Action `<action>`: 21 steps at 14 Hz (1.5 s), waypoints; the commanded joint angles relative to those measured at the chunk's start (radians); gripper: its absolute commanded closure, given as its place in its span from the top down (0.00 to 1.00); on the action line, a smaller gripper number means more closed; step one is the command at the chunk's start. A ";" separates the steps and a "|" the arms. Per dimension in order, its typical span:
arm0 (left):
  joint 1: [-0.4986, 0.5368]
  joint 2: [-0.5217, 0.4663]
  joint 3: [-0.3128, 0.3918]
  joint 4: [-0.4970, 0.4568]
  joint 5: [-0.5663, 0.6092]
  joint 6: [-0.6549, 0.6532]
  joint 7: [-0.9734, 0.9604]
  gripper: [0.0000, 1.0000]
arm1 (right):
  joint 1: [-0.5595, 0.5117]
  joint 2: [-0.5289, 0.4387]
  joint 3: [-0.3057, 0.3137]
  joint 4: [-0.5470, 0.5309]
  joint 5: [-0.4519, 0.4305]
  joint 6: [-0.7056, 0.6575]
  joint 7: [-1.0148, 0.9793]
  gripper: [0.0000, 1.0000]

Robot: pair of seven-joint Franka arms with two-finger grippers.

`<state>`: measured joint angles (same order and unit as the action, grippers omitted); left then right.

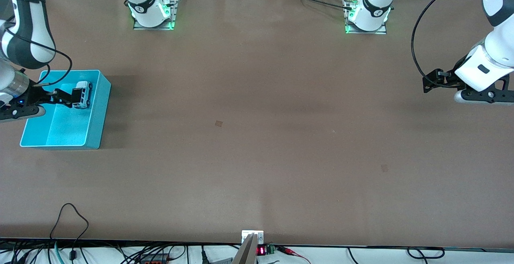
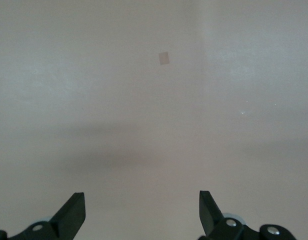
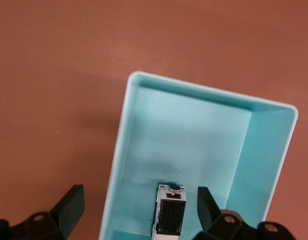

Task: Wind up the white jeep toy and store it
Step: 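Raise the open right gripper up out of the bin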

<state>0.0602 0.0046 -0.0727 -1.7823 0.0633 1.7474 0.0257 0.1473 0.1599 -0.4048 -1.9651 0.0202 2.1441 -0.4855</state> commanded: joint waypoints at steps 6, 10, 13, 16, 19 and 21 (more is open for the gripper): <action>-0.007 0.009 0.002 0.030 -0.013 -0.012 0.023 1.00 | 0.075 0.006 -0.003 0.186 0.056 -0.160 0.123 1.00; -0.010 0.009 0.001 0.030 -0.013 -0.012 0.023 1.00 | 0.013 -0.005 0.107 0.268 0.058 -0.283 0.266 1.00; -0.008 0.011 0.001 0.030 -0.013 -0.016 0.023 1.00 | -0.089 -0.031 0.267 0.324 0.056 -0.349 0.370 1.00; -0.010 0.009 0.002 0.030 -0.013 -0.022 0.023 1.00 | -0.101 -0.088 0.320 0.327 0.052 -0.377 0.372 1.00; -0.011 0.011 0.001 0.043 -0.011 -0.022 0.022 1.00 | -0.112 -0.146 0.366 0.327 0.038 -0.418 0.450 1.00; -0.010 0.011 -0.010 0.049 -0.011 -0.040 0.020 1.00 | -0.110 -0.184 0.386 0.324 0.035 -0.461 0.551 1.00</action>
<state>0.0543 0.0057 -0.0789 -1.7683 0.0633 1.7419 0.0268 0.0612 0.0167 -0.0548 -1.6335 0.0618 1.7229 -0.0138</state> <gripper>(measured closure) 0.000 0.000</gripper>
